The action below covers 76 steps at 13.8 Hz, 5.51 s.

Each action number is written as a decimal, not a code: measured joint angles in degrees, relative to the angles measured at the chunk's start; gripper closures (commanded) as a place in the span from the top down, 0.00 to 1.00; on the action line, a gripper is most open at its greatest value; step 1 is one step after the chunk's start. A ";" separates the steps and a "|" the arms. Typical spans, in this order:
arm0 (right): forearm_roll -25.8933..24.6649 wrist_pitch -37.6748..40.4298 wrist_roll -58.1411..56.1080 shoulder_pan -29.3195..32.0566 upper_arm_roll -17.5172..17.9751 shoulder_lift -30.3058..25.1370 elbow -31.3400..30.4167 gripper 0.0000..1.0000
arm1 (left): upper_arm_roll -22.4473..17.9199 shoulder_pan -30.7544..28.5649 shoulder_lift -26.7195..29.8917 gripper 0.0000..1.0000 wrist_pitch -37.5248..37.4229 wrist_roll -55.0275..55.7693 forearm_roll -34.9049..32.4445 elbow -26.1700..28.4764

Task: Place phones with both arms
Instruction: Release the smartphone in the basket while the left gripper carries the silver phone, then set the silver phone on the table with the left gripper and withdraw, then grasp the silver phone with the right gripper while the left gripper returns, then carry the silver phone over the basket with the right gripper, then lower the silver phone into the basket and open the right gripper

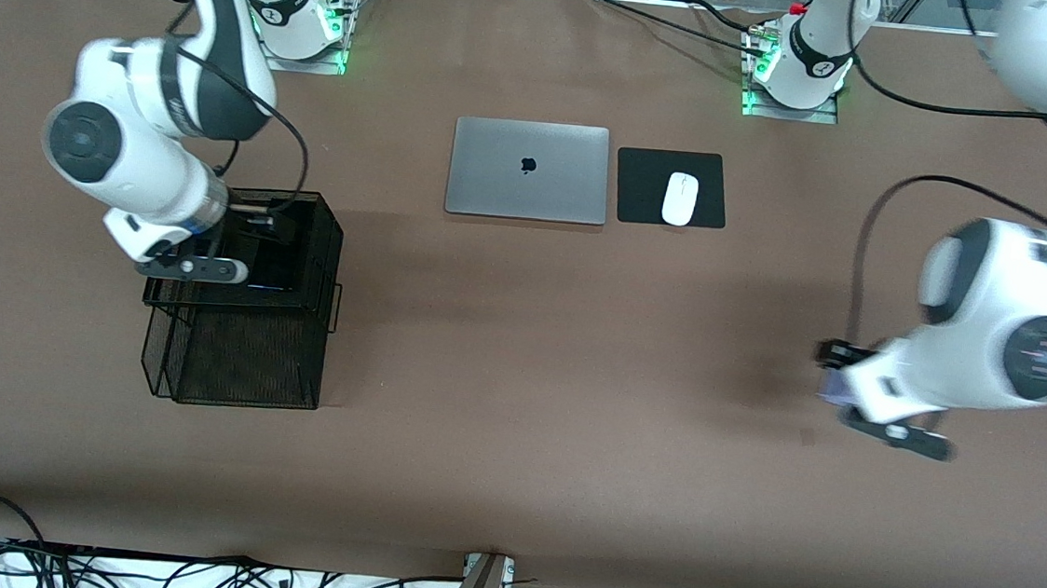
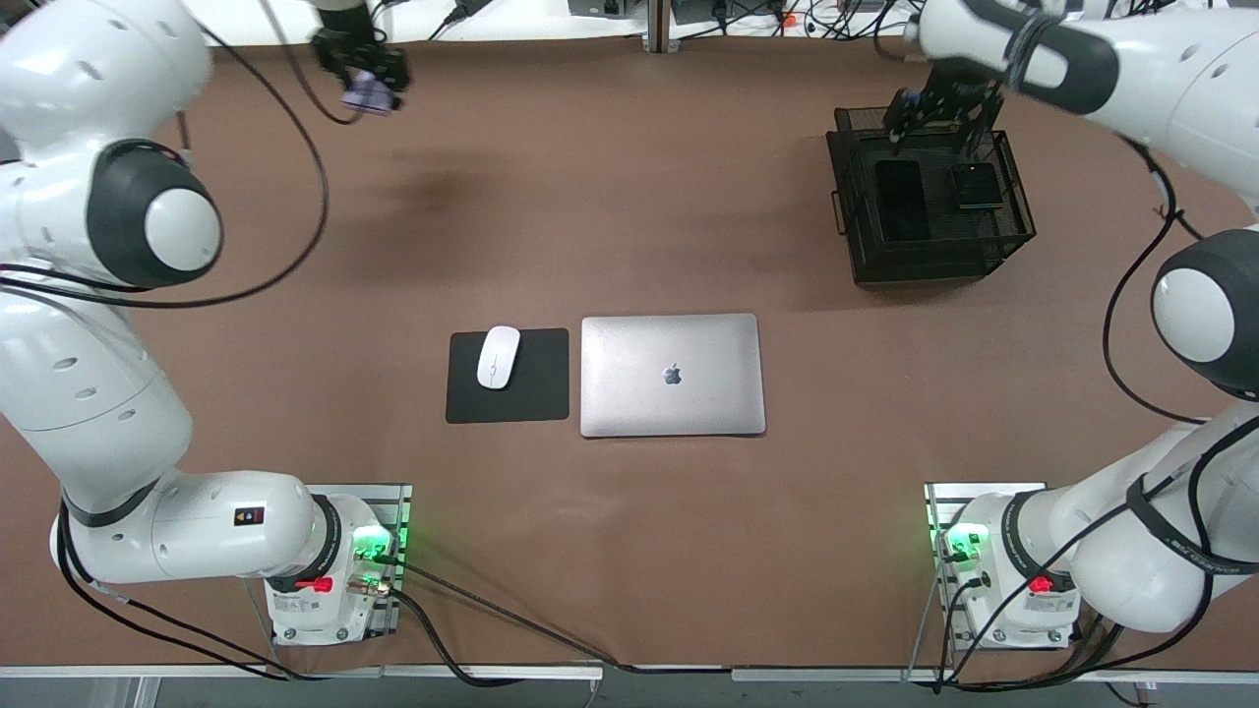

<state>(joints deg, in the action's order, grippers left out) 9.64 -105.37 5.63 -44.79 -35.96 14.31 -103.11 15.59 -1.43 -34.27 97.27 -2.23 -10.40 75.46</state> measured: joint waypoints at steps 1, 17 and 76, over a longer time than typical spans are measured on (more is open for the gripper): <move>0.00 3.55 0.00 0.06 -0.61 -0.29 2.87 1.00 | 0.01 3.23 -0.17 0.36 -0.19 3.37 1.95 0.66; -0.01 10.89 0.07 0.25 -1.50 0.46 9.87 1.00 | -1.93 35.87 -17.96 1.00 30.79 51.59 3.50 3.46; 5.07 -5.02 -7.33 23.11 12.27 34.42 35.60 0.13 | -11.40 0.14 35.54 1.00 1.26 3.88 9.38 24.75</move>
<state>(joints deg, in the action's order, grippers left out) 14.71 -110.39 -1.70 -21.68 -23.68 48.74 -67.51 4.19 -1.29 1.27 98.54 1.65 -1.02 100.20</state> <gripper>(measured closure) 0.163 0.000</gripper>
